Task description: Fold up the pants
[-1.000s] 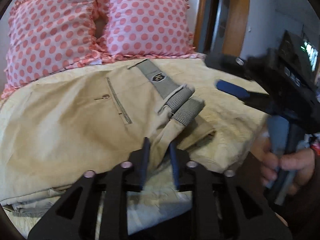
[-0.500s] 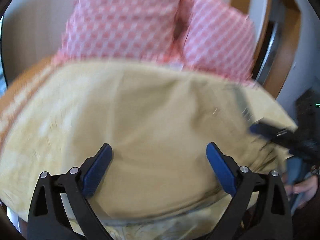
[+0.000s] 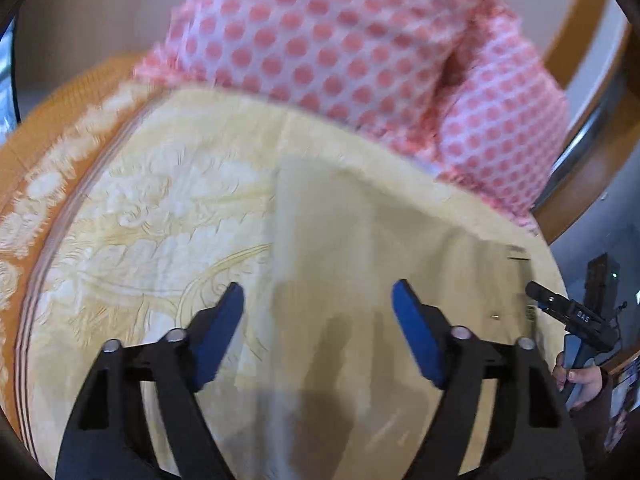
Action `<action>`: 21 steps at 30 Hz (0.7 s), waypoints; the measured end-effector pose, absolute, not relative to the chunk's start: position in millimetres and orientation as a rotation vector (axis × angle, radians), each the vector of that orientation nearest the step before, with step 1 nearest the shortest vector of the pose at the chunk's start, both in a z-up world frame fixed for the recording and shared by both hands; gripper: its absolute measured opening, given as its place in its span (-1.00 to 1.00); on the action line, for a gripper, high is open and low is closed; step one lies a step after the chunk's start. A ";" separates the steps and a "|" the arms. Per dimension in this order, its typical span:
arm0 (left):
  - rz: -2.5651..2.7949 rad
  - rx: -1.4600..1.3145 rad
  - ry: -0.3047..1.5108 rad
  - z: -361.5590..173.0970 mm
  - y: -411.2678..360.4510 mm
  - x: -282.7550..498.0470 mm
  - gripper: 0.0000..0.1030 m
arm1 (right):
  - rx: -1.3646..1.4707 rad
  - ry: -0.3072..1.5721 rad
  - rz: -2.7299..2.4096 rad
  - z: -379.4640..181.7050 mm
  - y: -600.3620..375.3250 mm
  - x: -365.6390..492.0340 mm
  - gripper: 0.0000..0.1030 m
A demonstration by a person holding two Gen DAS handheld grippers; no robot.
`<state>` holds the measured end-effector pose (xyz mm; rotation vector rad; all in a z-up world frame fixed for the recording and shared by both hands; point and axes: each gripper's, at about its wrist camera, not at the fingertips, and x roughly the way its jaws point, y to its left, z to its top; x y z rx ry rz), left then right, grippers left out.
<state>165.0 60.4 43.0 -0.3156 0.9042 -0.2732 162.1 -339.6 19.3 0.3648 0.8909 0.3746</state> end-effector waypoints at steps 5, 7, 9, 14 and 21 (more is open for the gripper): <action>-0.330 -0.320 0.968 31.8 59.2 185.3 0.28 | 0.337 0.911 0.409 11.8 -336.4 166.6 -0.02; -0.370 -0.335 0.978 31.1 55.4 185.5 0.26 | 0.328 0.905 0.425 10.3 -337.9 165.3 -0.02; -0.376 -0.302 0.992 29.8 47.5 188.0 0.27 | 0.345 0.902 0.442 9.4 -340.3 167.5 0.01; -0.393 -0.324 1.001 29.7 43.8 196.2 -0.01 | 0.319 0.892 0.499 10.3 -334.6 170.1 -0.47; -0.396 -0.328 0.956 37.5 44.5 186.8 -0.86 | 0.377 0.837 0.560 19.9 -343.3 164.1 -0.69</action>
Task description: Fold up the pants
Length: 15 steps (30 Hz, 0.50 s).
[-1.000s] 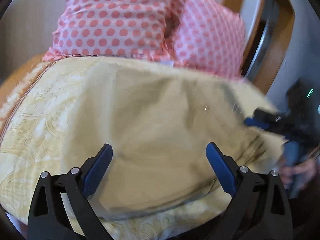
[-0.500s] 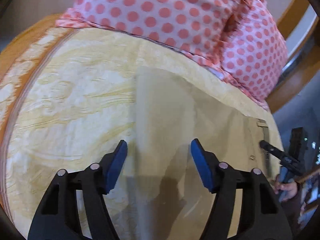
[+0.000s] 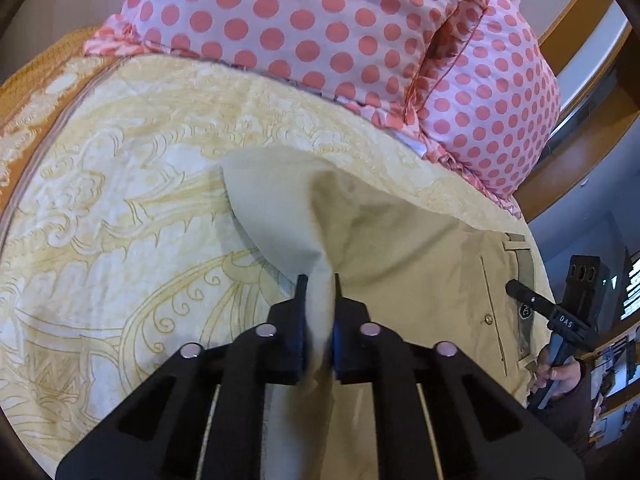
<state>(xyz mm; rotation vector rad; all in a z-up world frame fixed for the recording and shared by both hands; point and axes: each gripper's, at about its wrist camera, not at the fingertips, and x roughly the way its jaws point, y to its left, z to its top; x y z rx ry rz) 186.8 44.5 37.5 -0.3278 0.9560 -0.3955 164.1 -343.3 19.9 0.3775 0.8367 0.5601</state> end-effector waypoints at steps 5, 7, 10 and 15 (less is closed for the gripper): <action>-0.395 -0.275 0.868 67.0 32.9 197.7 -0.91 | 0.399 0.774 0.570 44.2 -348.2 185.7 -0.74; -0.378 -0.237 0.844 74.4 23.3 211.3 -0.92 | 0.389 0.739 0.549 55.0 -350.4 204.0 -0.74; -0.340 -0.219 0.827 79.1 6.2 248.2 -0.92 | 0.418 0.711 0.492 60.0 -359.6 240.5 -0.74; -0.279 -0.196 0.945 42.7 -6.7 301.3 -0.86 | 0.452 0.888 0.328 13.0 -367.2 282.6 -0.63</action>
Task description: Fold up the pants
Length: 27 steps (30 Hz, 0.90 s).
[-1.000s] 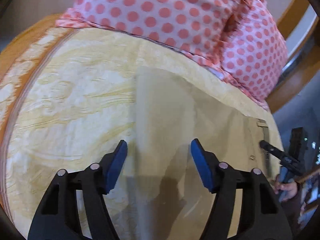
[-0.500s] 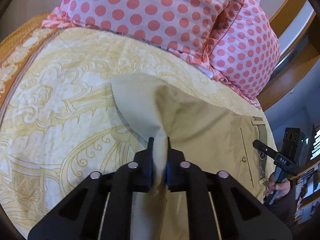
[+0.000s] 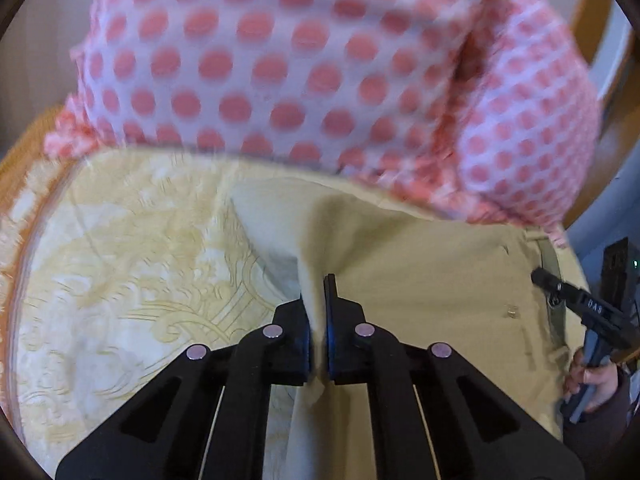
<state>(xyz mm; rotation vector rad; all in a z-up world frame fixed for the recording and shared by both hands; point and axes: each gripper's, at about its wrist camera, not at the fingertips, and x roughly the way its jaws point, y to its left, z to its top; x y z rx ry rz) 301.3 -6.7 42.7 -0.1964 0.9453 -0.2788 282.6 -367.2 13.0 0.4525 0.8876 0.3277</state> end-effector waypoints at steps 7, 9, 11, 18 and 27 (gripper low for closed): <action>-0.226 -0.255 0.873 58.1 22.0 278.4 -0.70 | 0.506 0.797 0.283 45.7 -383.1 244.5 0.36; -0.232 -0.249 0.807 73.6 24.5 256.6 -0.70 | 0.590 0.737 0.418 59.5 -381.7 220.4 0.53; -0.323 -0.255 0.764 85.9 16.1 230.3 -0.69 | 0.643 0.737 0.518 61.2 -374.6 206.1 0.65; -0.440 -0.218 1.018 31.1 -32.5 221.0 -0.64 | 0.815 0.862 0.455 8.6 -375.0 206.5 0.67; -0.289 -0.051 0.774 63.5 -23.3 117.8 0.97 | 0.324 0.762 0.229 49.5 -317.6 107.5 0.96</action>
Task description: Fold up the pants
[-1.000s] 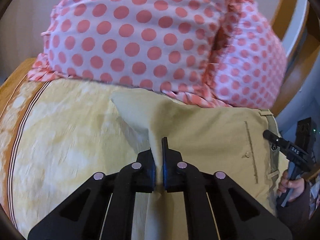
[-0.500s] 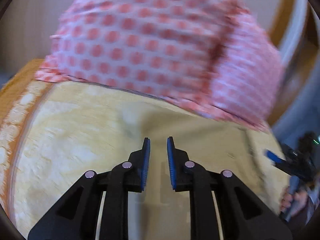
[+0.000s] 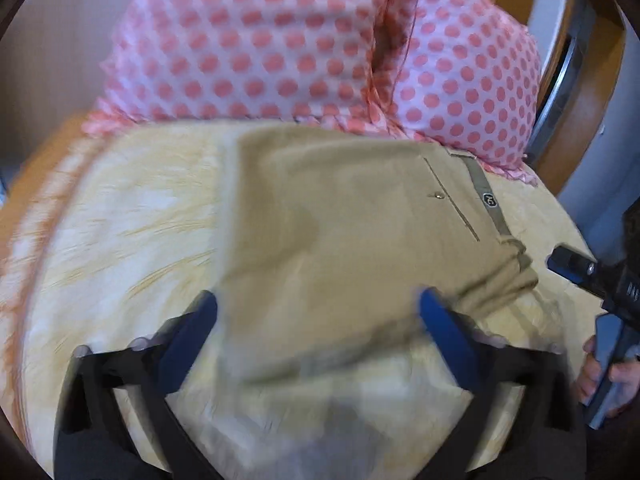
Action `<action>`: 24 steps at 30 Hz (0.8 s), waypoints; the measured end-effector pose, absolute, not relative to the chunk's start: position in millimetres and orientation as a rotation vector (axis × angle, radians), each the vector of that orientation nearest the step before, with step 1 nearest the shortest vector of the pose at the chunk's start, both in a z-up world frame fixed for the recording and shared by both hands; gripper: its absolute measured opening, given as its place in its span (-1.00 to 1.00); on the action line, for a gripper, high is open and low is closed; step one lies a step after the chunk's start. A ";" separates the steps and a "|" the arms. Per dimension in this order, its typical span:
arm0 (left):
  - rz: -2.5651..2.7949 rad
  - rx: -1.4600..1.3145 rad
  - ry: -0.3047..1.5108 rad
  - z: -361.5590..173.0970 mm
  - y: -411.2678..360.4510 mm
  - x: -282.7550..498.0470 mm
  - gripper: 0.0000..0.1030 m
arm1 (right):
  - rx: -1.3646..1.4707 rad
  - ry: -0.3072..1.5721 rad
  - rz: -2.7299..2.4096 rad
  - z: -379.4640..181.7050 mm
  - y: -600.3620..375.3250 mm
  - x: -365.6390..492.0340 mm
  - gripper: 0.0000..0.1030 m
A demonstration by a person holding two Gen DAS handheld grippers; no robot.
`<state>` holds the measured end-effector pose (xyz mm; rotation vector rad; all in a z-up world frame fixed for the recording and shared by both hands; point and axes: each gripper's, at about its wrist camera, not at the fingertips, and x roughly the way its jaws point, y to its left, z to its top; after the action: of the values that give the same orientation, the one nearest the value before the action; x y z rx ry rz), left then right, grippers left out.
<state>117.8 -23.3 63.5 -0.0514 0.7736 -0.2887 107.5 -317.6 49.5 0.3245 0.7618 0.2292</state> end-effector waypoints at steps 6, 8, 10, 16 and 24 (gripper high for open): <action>-0.184 0.044 0.690 47.3 -23.9 47.9 0.97 | 0.139 0.675 0.174 20.2 -271.3 38.4 0.96; -0.162 0.053 0.693 37.0 -22.1 37.9 0.97 | 0.123 0.670 0.158 13.8 -261.1 31.0 0.96; -0.151 0.050 0.721 28.0 -21.7 37.9 0.97 | 0.097 0.688 0.156 7.2 -252.0 28.8 0.96; -0.115 0.057 0.746 14.5 -19.3 35.2 0.97 | -0.017 0.655 0.076 4.4 -237.6 23.2 0.96; -0.094 0.065 0.683 8.4 -20.4 25.8 0.97 | 0.007 0.635 0.078 -5.3 -240.8 17.3 0.96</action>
<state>25.8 -20.4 8.4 0.0645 0.6835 -0.0937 17.3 -240.8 -5.3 0.0073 0.6352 0.0777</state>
